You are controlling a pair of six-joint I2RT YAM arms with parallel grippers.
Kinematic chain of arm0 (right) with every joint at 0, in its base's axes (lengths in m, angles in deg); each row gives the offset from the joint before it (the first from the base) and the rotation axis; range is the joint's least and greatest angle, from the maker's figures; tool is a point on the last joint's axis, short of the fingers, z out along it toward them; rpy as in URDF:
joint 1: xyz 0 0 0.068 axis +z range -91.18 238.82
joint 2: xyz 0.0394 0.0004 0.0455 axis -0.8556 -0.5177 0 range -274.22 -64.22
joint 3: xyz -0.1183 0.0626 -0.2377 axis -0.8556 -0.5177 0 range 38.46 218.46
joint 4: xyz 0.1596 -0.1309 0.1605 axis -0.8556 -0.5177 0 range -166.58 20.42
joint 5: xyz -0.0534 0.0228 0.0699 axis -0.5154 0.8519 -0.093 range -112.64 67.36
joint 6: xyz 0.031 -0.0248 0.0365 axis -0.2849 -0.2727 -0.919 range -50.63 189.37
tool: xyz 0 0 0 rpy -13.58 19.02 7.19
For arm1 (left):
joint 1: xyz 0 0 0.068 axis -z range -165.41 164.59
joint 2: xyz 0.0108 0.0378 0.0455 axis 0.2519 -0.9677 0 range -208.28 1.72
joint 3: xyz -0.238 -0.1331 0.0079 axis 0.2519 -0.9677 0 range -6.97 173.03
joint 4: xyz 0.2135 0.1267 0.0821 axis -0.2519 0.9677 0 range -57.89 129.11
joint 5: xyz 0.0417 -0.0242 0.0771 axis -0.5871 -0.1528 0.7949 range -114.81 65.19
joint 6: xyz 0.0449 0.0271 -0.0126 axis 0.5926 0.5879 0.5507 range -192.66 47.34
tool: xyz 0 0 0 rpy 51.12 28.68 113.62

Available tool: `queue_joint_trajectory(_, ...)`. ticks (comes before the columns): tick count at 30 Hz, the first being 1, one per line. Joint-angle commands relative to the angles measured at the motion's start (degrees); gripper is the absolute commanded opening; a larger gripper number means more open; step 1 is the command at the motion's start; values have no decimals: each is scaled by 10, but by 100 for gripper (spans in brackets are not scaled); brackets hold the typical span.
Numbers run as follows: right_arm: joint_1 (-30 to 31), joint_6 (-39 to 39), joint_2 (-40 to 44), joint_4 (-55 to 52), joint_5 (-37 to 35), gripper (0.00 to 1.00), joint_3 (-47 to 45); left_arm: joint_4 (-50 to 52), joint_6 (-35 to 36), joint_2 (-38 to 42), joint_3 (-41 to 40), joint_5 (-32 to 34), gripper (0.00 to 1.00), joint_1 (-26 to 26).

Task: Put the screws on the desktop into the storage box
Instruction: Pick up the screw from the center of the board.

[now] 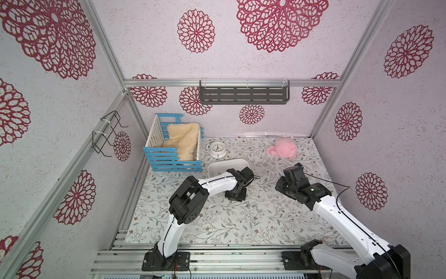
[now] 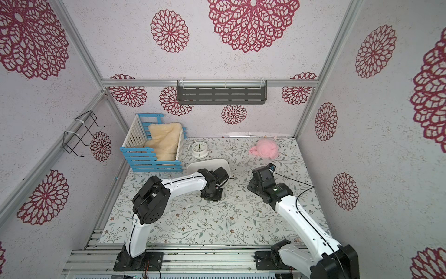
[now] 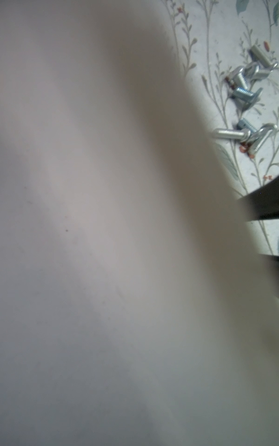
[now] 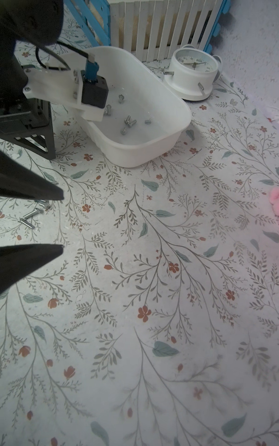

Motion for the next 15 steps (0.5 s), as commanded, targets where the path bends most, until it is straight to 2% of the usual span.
queue_joint_trajectory(1, -4, 6, 6, 19, 2, 35, 5, -2, 6, -2, -7, -5, 26, 7)
queue_joint_trajectory(15, -4, 2, 4, 26, 11, 35, 1, -2, 7, 1, -12, -5, 20, 7)
